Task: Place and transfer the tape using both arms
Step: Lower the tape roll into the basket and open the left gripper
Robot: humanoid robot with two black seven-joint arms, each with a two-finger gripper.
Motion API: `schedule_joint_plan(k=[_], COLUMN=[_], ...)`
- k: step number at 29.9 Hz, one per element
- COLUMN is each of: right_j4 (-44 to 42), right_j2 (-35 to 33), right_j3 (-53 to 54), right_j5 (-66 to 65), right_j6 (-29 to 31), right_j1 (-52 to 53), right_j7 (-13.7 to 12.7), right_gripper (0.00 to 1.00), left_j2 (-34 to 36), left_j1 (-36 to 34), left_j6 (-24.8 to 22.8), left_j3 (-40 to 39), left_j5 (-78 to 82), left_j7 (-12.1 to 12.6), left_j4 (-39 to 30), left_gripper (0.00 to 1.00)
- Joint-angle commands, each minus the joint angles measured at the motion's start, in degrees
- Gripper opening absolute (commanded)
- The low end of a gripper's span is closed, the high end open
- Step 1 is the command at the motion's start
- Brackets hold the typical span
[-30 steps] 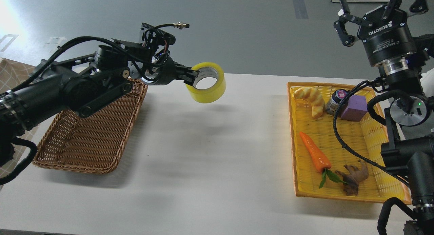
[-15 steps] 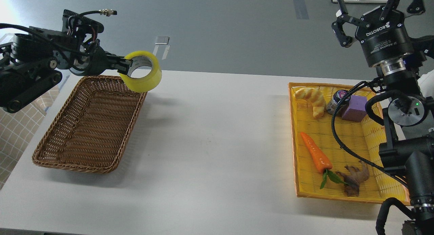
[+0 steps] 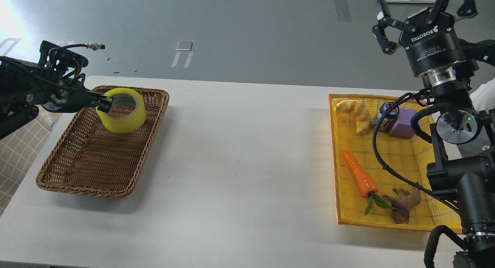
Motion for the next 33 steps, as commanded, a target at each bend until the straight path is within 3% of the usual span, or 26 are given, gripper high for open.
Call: schedule_joint_plan(k=[1,15,33], right_j4=[0.0,0.0,0.1], right_j2=[0.2,0.4,0.3], right_j3=[-0.2,-0.3,-0.4], right_j5=[0.0,0.0,0.0], right_j6=[0.0,0.0,0.0], right_j1=[0.0,-0.2,-0.4], right_j7=[0.0,0.0,0.0], right_gripper=[1.0,1.0,1.0], left_j2=[0.4,-0.6,-0.7], left_j1=[1.2,6.9,8.2], left_j6=[0.0,4.1,4.3], left_j3=[0.1,0.1,-0.1], left_j5=[-0.3,-6.0,-8.3], left_j7=[-0.1,-0.2,-0.6], left_j4=[0.2,6.4,7.1], left_gripper=[0.0,0.0,0.0])
